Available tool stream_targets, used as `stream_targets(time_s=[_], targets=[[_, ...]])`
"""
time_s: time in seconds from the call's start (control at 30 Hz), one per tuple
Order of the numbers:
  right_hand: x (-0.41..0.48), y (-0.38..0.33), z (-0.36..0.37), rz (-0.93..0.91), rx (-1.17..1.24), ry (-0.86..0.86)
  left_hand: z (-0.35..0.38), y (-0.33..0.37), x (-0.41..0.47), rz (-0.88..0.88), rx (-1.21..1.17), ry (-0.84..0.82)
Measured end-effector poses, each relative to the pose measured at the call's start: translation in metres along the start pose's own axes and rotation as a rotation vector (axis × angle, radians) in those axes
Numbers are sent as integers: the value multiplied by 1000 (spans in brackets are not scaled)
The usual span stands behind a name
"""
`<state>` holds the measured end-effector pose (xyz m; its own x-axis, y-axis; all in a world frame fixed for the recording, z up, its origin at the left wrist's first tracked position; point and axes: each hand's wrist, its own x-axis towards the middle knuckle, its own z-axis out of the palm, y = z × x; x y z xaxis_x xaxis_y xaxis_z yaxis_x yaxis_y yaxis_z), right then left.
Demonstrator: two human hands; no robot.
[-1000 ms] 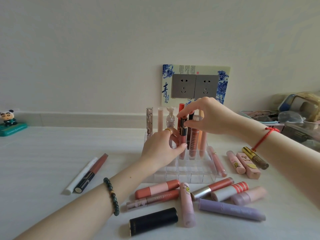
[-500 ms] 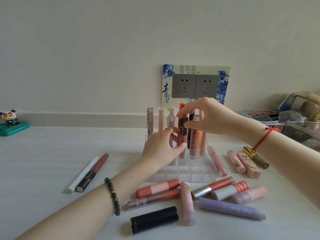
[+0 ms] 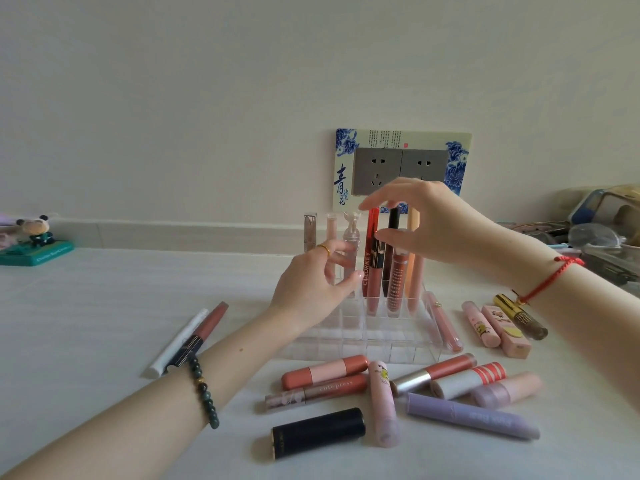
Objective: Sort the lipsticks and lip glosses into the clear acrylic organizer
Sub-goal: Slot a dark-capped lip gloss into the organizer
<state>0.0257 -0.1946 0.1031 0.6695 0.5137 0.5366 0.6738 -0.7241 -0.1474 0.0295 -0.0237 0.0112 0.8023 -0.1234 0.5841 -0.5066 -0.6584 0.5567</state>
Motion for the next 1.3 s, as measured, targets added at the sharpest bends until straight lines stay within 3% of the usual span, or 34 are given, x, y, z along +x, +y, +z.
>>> stream_targets(time_s=[0.2,0.43,0.67,0.83,1.1,1.3], targets=[[4,-35,11,-137,34,20,-41,-20,-11,-38,4,45],[15,-63,61,-192,120,-128,-95,-69,-49,-167,31,96],[30,-88,116,-199,186,-278,-117,-113,-73,-311,64,-33],[28,-103,146,-209,202,-356,-121,-135,-63,-398,-183,-131],[9,-120,168,-63,141,-425,-113,-148,-56,-429,-307,-317],[0,-139,177,-20,49,-470,-114,-145,-57,-427,-318,-314]])
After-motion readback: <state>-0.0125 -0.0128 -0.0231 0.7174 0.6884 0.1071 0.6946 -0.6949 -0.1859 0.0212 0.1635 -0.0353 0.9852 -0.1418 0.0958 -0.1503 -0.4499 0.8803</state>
